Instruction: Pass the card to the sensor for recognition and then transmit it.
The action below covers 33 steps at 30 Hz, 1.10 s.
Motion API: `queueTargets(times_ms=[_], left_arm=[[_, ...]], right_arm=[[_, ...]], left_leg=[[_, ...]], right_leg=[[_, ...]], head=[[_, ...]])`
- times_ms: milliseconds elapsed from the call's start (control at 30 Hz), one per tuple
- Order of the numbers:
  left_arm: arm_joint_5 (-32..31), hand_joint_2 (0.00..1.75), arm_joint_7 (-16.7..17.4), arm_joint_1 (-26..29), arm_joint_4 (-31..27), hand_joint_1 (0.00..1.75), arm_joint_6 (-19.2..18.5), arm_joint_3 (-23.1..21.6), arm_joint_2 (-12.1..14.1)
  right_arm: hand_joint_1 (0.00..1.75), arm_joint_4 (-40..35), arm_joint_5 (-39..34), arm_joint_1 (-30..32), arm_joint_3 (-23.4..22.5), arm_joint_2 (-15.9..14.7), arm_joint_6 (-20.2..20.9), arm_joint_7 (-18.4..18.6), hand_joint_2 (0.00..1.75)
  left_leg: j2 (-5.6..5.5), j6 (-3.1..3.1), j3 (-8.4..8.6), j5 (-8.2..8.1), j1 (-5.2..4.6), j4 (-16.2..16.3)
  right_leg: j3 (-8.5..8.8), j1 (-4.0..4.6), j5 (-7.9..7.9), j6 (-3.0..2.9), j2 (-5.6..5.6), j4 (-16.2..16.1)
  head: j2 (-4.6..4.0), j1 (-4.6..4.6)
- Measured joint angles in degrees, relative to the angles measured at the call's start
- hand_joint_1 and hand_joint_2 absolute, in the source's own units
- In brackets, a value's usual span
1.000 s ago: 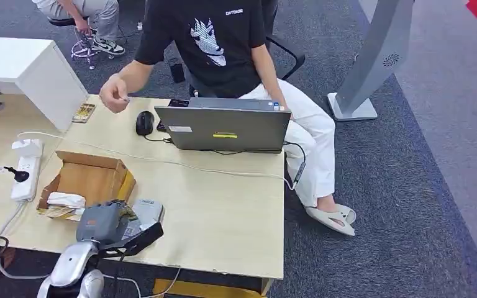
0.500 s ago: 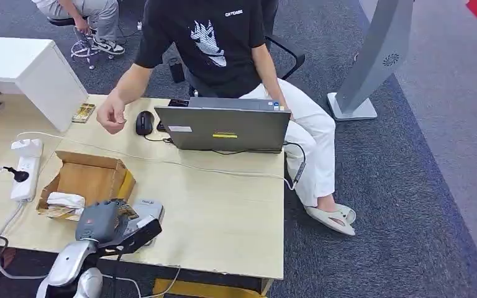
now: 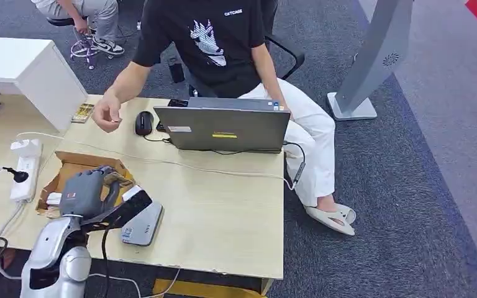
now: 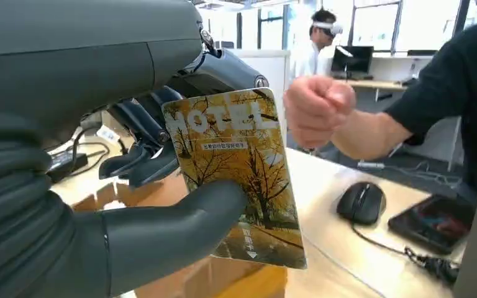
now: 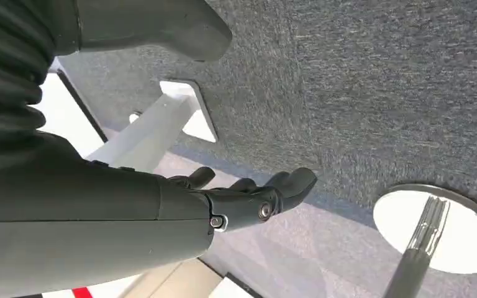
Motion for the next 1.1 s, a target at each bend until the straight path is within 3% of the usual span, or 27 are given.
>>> queueTargets(times_ms=[300,667,700,733,1100], left_arm=[[-0.9,1.75,0.5,-3.7,-3.5,1.75,0.8,-0.1,1.4],[-9.0,1.75,3.7,-10.7,-3.6,1.75,2.5,-0.7,6.4],[-9.1,1.75,4.0,-11.3,-3.5,0.07,2.5,-0.7,6.6],[-9.2,1.75,4.1,-11.7,-3.4,0.0,2.5,-0.7,6.8],[-9.9,1.75,5.2,-12.4,-2.8,0.0,2.5,-0.7,7.3]], right_arm=[[0.0,0.5,0.0,0.2,0.5,-0.1,-0.3,0.2,1.75],[0.0,2.3,0.0,0.4,1.8,-0.6,-1.6,0.1,1.75],[0.0,2.5,0.0,0.5,1.9,-0.6,-1.7,0.3,1.75],[0.0,2.6,0.0,0.5,2.1,-0.6,-1.7,0.4,1.75],[0.0,3.7,0.0,0.6,2.3,-0.7,-1.8,0.9,1.75]], left_leg=[[0.0,0.0,0.0,0.01,0.0,0.0],[0.0,-0.01,0.0,0.01,0.01,0.0],[0.01,-0.01,-0.01,0.01,0.01,0.0],[0.02,-0.01,0.0,0.01,0.01,0.0],[0.02,-0.01,-0.01,0.01,0.01,0.0]], right_leg=[[0.0,0.0,0.01,0.0,0.0,0.0],[-0.01,0.01,0.01,-0.01,0.0,0.0],[-0.01,0.01,0.01,-0.01,0.02,0.0],[-0.01,0.01,0.01,-0.01,0.03,0.0],[-0.01,0.0,0.01,-0.01,0.03,0.0]], head=[[0.0,0.0],[0.0,-0.02],[0.0,0.0],[0.0,0.0],[0.0,0.0]])
